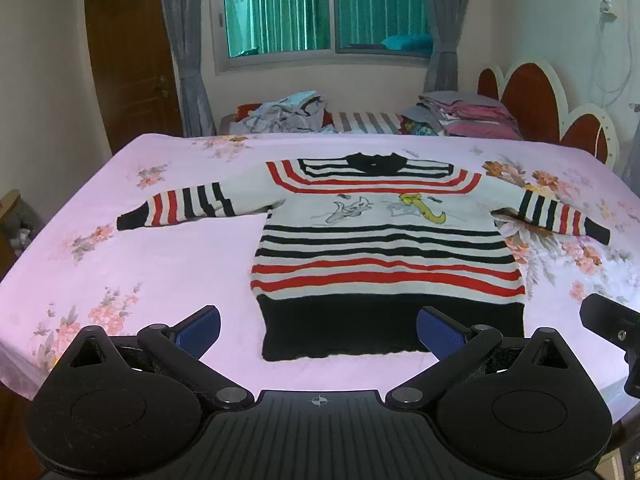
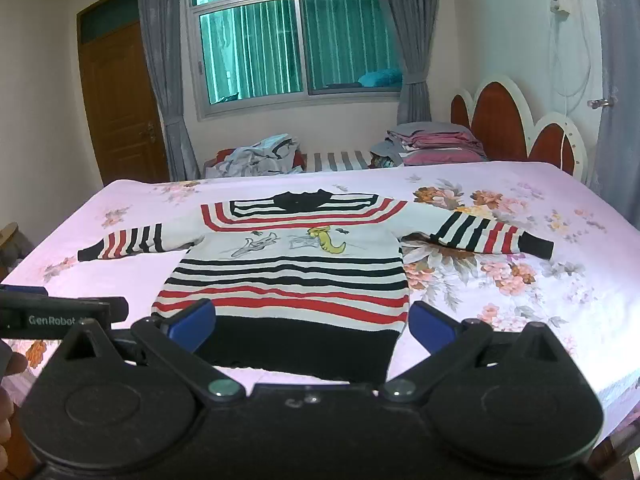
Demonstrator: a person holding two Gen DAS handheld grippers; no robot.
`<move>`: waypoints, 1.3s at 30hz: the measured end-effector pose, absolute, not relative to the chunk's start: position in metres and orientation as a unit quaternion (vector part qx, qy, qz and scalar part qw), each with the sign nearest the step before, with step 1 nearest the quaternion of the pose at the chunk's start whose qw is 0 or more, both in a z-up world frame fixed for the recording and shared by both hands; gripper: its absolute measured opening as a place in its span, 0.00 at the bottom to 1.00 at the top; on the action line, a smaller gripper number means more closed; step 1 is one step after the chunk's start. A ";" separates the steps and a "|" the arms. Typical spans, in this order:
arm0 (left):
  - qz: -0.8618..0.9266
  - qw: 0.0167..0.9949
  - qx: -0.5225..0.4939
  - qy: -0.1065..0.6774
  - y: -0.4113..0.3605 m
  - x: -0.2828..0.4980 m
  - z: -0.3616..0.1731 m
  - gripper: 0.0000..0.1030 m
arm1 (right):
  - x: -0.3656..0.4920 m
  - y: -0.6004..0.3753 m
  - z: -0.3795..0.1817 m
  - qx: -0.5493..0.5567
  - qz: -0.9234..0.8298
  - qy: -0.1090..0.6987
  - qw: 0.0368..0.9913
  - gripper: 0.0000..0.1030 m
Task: Fold small clothes
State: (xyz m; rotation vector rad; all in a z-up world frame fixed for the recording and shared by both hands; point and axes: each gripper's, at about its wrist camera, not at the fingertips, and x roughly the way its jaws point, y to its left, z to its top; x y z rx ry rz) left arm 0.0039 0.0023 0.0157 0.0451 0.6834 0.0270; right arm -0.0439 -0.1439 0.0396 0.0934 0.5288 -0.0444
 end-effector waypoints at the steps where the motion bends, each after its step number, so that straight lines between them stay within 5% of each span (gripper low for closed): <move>1: 0.013 0.942 0.023 0.335 0.002 0.005 0.016 1.00 | -0.044 -0.145 0.040 0.046 -0.023 0.261 0.964 1.00; 39: 0.013 0.940 0.023 0.340 -0.004 0.005 0.008 1.00 | -0.043 -0.146 0.037 0.046 -0.028 0.264 0.963 1.00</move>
